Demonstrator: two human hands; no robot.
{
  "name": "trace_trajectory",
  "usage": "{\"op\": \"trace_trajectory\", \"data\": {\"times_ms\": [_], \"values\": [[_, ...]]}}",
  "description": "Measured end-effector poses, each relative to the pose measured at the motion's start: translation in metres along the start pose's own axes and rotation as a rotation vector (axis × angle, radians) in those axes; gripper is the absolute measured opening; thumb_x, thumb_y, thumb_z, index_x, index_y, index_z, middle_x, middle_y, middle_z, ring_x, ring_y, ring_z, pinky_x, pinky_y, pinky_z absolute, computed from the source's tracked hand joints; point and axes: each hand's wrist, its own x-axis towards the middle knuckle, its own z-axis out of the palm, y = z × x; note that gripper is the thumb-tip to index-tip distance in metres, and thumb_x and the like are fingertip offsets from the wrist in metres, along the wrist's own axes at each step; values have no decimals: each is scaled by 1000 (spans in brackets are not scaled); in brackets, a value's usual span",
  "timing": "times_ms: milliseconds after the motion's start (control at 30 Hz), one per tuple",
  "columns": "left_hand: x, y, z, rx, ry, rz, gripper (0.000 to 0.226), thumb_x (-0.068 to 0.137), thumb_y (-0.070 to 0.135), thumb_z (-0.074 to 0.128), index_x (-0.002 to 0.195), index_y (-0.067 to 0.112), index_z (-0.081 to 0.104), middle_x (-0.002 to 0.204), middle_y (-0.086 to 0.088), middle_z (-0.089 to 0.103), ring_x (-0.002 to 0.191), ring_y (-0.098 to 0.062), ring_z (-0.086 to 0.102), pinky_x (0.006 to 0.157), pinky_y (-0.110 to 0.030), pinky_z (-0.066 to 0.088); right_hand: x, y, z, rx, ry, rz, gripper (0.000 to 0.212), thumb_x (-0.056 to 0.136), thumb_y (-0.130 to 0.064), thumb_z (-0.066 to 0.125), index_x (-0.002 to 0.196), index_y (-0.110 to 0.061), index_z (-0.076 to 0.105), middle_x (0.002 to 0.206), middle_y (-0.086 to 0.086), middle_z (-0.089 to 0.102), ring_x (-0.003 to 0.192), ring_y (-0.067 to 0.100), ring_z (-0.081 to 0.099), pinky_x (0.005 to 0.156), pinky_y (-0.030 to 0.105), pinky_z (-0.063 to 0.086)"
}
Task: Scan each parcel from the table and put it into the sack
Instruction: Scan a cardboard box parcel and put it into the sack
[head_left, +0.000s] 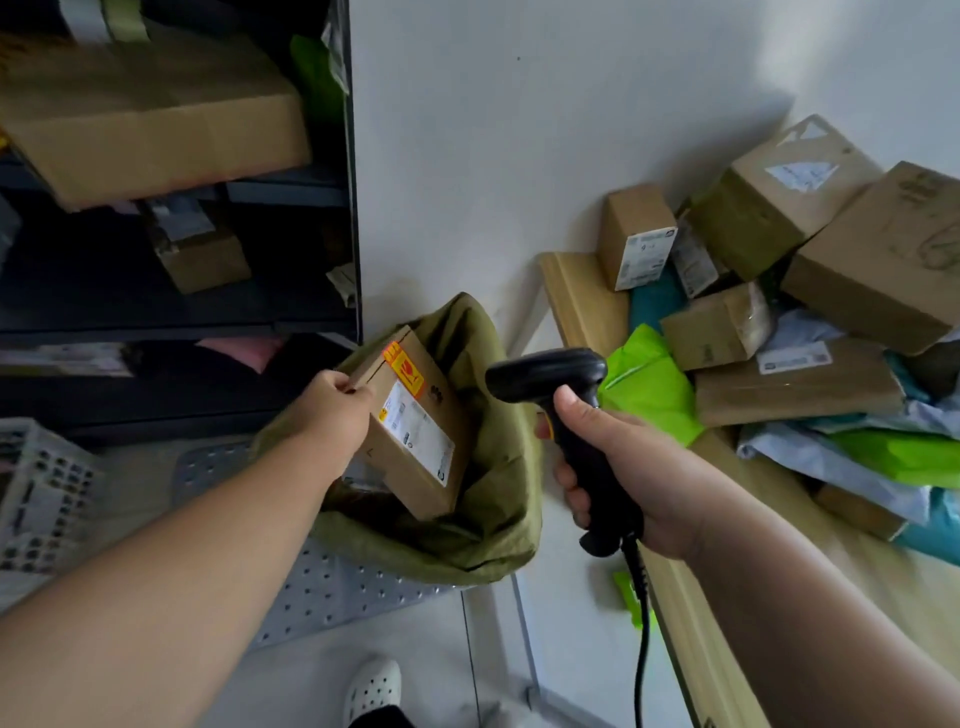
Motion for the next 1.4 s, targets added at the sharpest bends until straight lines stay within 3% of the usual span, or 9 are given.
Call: {"op": "trace_trajectory", "data": {"times_ms": [67, 133, 200, 267, 467, 600, 1100, 1267, 1400], "values": [[6, -6, 13, 156, -123, -11, 48, 94, 34, 52, 139, 19, 43, 129, -12, 55, 99, -28, 56, 83, -36, 48, 9, 4, -3, 10, 7, 6, 76, 50, -67, 70, 101, -11, 60, 57, 4, 52, 44, 18, 46, 44, 25, 39], [12, -14, 19, 462, -278, -83, 60, 97, 43, 45, 150, 22, 26, 146, -14, 35, 124, -33, 43, 103, -41, 39, 16, 8, -7, 18, 19, 15, 77, 50, -67, 70, 101, -11, 60, 58, 5, 53, 45, 18, 46, 44, 26, 40], [15, -22, 19, 843, -345, -115, 59, 97, 49, 37, 149, 23, 27, 149, -14, 28, 131, -33, 34, 109, -42, 32, 21, 12, -10, 18, 30, 20, 78, 50, -67, 70, 102, -10, 59, 59, 6, 53, 46, 19, 46, 45, 27, 40], [15, -25, 20, 942, -409, -87, 55, 97, 44, 37, 146, 18, 33, 147, -13, 36, 130, -31, 38, 108, -39, 33, 23, 15, -14, 23, 39, 28, 79, 50, -68, 71, 102, -11, 59, 59, 6, 53, 46, 19, 46, 46, 27, 40], [2, -9, 34, 623, -407, 67, 56, 96, 32, 48, 146, 14, 30, 135, -14, 49, 111, -30, 53, 90, -34, 48, 17, 19, -24, 59, 80, 33, 82, 50, -68, 71, 104, -9, 59, 58, 5, 54, 46, 19, 47, 45, 27, 40], [-16, 27, 35, 506, -413, 243, 67, 95, 43, 49, 152, 25, 18, 153, -5, 33, 132, -30, 41, 106, -42, 38, 2, 15, -32, 86, 121, 8, 75, 52, -66, 70, 100, -10, 58, 57, 5, 53, 45, 18, 46, 45, 26, 40], [-137, 208, 123, 501, -435, 914, 65, 90, 46, 56, 147, 24, 32, 146, -7, 44, 131, -25, 43, 102, -33, 36, -87, -1, -154, 273, 406, -223, 57, 70, -64, 69, 94, -13, 57, 59, 5, 55, 46, 18, 50, 45, 27, 43], [-168, 260, 182, 479, -466, 939, 69, 88, 49, 57, 146, 22, 34, 144, -7, 46, 130, -24, 45, 103, -34, 36, -105, -12, -217, 322, 517, -283, 44, 86, -56, 64, 93, -13, 55, 60, 5, 56, 47, 18, 51, 46, 30, 44], [-185, 296, 240, 276, -578, 672, 72, 87, 50, 59, 145, 14, 35, 141, -8, 47, 128, -25, 46, 107, -40, 37, -109, -21, -268, 358, 614, -355, 44, 89, -53, 63, 96, -10, 60, 59, 3, 57, 48, 19, 52, 46, 28, 45]]}}
